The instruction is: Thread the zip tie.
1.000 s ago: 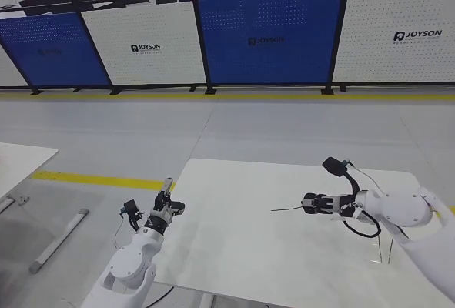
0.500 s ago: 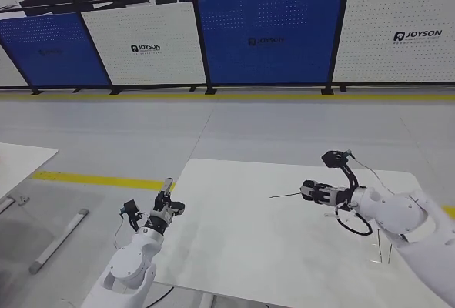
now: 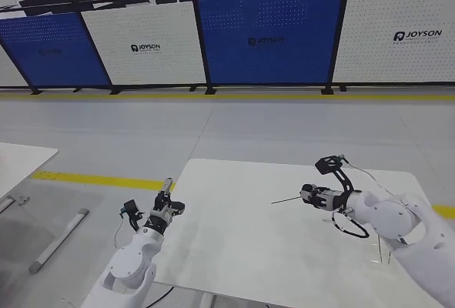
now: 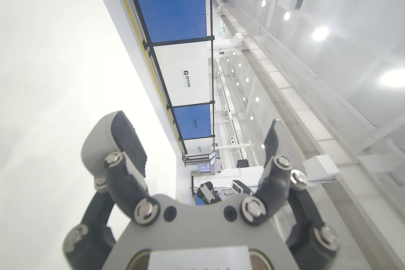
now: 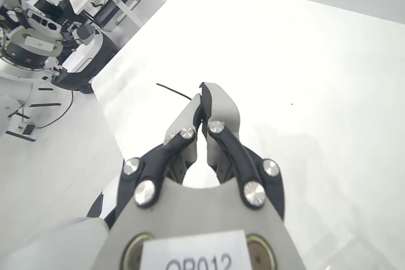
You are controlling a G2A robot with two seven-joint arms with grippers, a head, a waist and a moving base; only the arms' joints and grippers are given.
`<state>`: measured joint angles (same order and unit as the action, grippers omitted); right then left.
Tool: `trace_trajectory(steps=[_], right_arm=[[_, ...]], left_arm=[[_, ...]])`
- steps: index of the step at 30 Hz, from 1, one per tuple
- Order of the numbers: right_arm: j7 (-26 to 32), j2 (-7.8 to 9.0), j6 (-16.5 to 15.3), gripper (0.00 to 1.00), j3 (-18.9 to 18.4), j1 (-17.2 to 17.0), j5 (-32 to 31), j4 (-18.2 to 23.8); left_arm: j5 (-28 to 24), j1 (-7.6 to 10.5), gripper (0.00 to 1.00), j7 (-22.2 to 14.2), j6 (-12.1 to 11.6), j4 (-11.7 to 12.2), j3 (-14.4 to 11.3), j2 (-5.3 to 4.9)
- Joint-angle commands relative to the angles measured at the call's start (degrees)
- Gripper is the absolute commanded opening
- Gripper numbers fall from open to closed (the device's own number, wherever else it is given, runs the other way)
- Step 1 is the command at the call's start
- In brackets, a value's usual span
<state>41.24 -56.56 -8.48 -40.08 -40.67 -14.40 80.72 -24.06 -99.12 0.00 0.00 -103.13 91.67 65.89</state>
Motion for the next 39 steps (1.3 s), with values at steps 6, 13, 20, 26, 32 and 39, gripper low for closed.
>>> trace_trajectory(steps=[6,13,20,26,32,39], right_arm=[[-1.72,-0.09,-0.19,0.0,-0.85,-0.65,0.3,-0.23],[-8.38,-0.42,-9.2,0.0,-1.14,-0.96,-8.73,0.72],[-11.44,-1.14,-11.0,0.0,2.02,-0.12,-13.03,0.58],[-11.44,-1.14,-11.0,0.0,2.02,-0.12,-13.03,0.58],[-11.44,-1.14,-11.0,0.0,2.02,-0.12,-13.03,0.58],[-14.53,-1.11,-11.0,0.0,1.5,-1.31,-17.32,3.97]], left_arm=[[0.0,0.0,1.0,0.0,0.0,0.0,0.0,0.0],[0.0,0.0,1.0,0.0,0.0,0.0,0.0,0.0],[0.0,0.0,1.0,0.0,0.0,0.0,0.0,0.0],[0.0,0.0,1.0,0.0,0.0,0.0,0.0,0.0],[0.0,0.0,1.0,0.0,0.0,0.0,0.0,0.0],[0.0,0.0,1.0,0.0,0.0,0.0,0.0,0.0]])
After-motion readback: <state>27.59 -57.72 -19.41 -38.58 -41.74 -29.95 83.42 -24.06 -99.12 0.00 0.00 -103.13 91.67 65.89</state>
